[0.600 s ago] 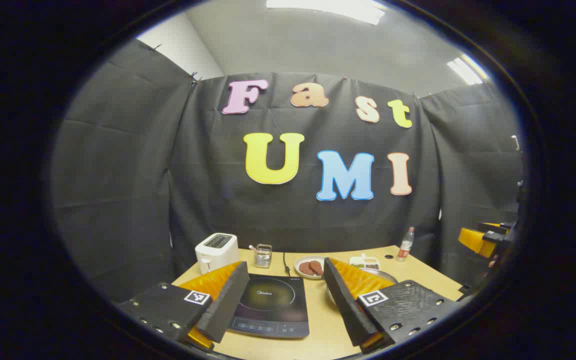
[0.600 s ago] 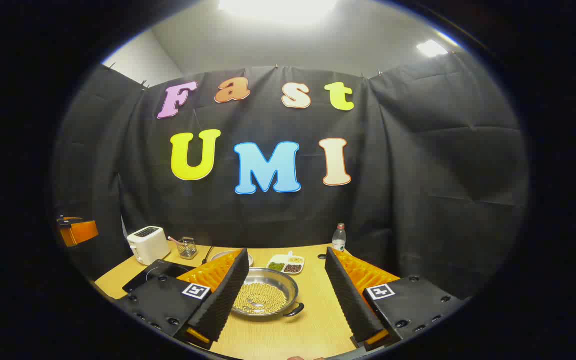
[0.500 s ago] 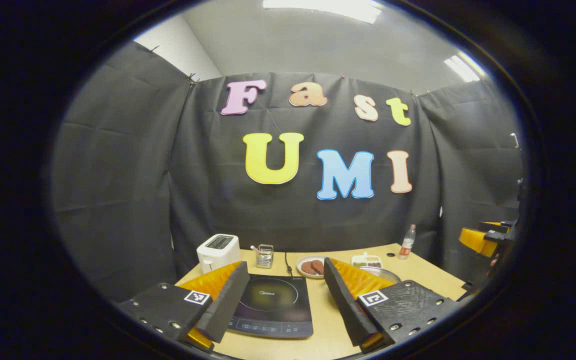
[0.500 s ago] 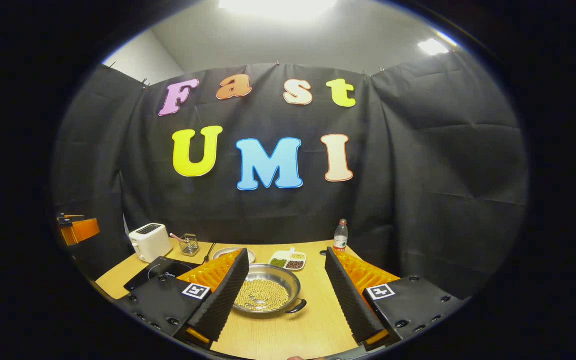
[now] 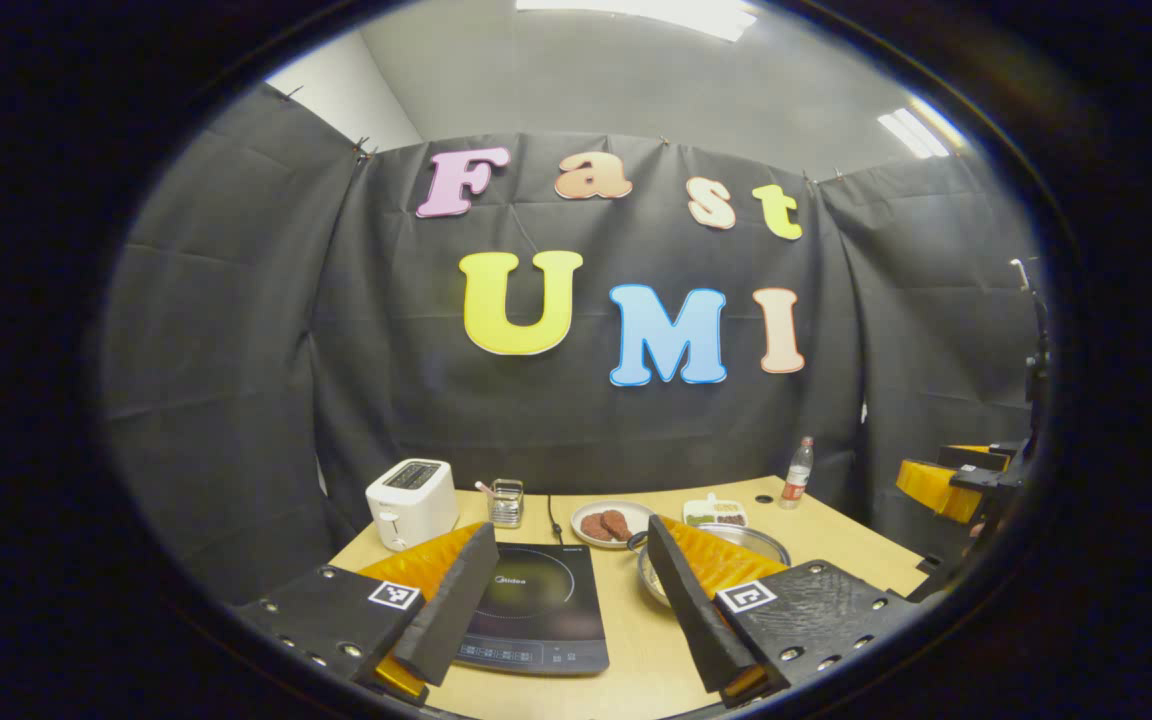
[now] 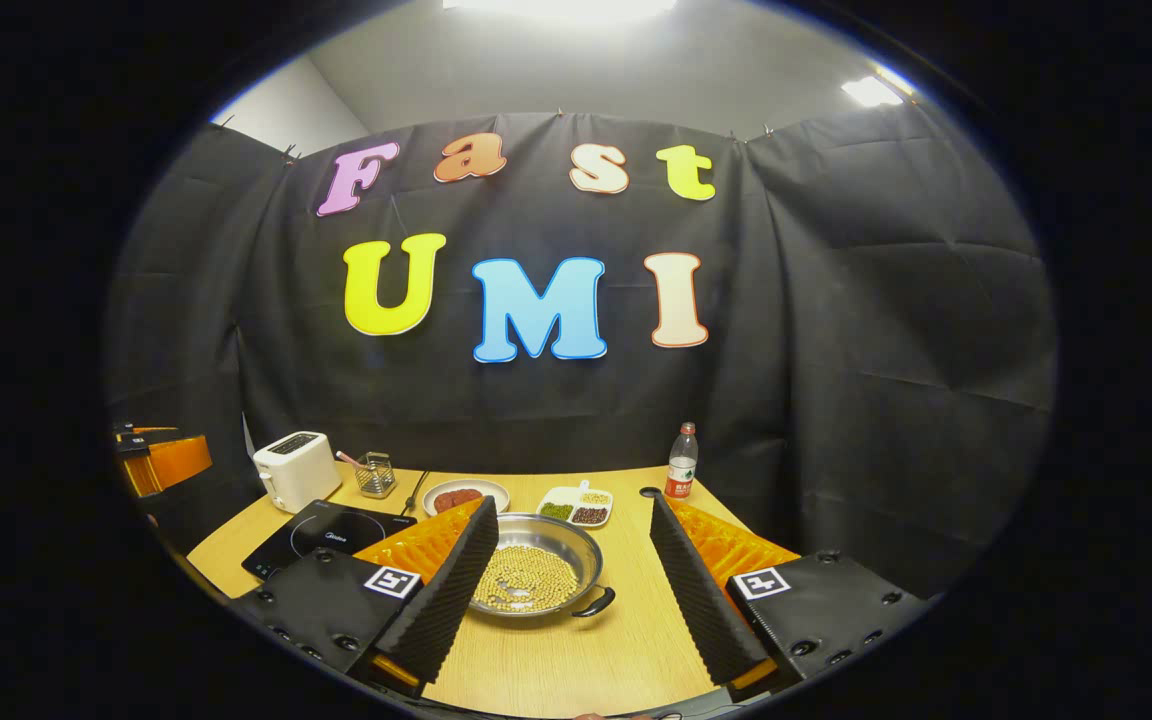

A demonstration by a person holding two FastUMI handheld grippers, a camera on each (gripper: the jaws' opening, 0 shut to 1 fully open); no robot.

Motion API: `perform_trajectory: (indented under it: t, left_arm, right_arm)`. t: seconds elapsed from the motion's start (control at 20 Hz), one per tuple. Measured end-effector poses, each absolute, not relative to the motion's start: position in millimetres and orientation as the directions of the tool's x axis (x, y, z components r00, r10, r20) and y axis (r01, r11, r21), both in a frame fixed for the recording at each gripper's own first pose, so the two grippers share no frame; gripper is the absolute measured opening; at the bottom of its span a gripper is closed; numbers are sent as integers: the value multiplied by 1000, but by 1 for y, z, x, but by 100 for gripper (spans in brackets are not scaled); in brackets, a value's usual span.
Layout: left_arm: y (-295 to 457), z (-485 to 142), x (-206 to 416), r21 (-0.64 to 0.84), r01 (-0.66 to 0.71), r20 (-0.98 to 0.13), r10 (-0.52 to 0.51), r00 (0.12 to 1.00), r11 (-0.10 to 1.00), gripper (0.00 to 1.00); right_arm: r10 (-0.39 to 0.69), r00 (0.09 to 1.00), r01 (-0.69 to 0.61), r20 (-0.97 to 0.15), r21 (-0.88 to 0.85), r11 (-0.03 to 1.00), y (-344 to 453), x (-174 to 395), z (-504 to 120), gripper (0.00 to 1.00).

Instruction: First push the handle of the pot to place it horizontally, then grasp the pot with both hands and set it on the induction cooktop.

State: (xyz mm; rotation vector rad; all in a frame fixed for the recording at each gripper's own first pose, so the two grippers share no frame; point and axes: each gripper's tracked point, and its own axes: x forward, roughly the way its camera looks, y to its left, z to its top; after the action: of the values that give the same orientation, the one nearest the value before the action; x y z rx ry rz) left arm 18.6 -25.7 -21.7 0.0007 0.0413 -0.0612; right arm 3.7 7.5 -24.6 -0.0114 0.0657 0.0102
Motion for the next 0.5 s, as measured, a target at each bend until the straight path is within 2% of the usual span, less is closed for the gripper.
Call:
perform_trajectory:
  t: [0.15, 0.3, 0.35, 0.4, 0.5]
  left_arm:
    - [-31, -23, 22, -6, 73, -45, -73, 996, 997, 92]
    - [-31, -30, 22, 11, 78, -53, -77, 996, 997, 92]
    - [-31, -36, 22, 12, 75, -65, -74, 995, 997, 87]
    - [-31, -39, 23, 8, 71, -78, -71, 994, 997, 87]
    - [-36, -43, 22, -8, 72, -85, -73, 994, 997, 92]
  right_arm:
    - [11, 996, -12, -83, -14, 1000, 8, 1, -30, 97]
    - [40, 993, -41, -107, -5, 999, 20, -4, -43, 97]
    - [51, 991, -53, -121, -11, 999, 23, -5, -49, 97]
    - [67, 989, -69, -133, -11, 998, 27, -7, -53, 97]
    - [89, 985, -91, -147, -8, 996, 32, -7, -58, 97]
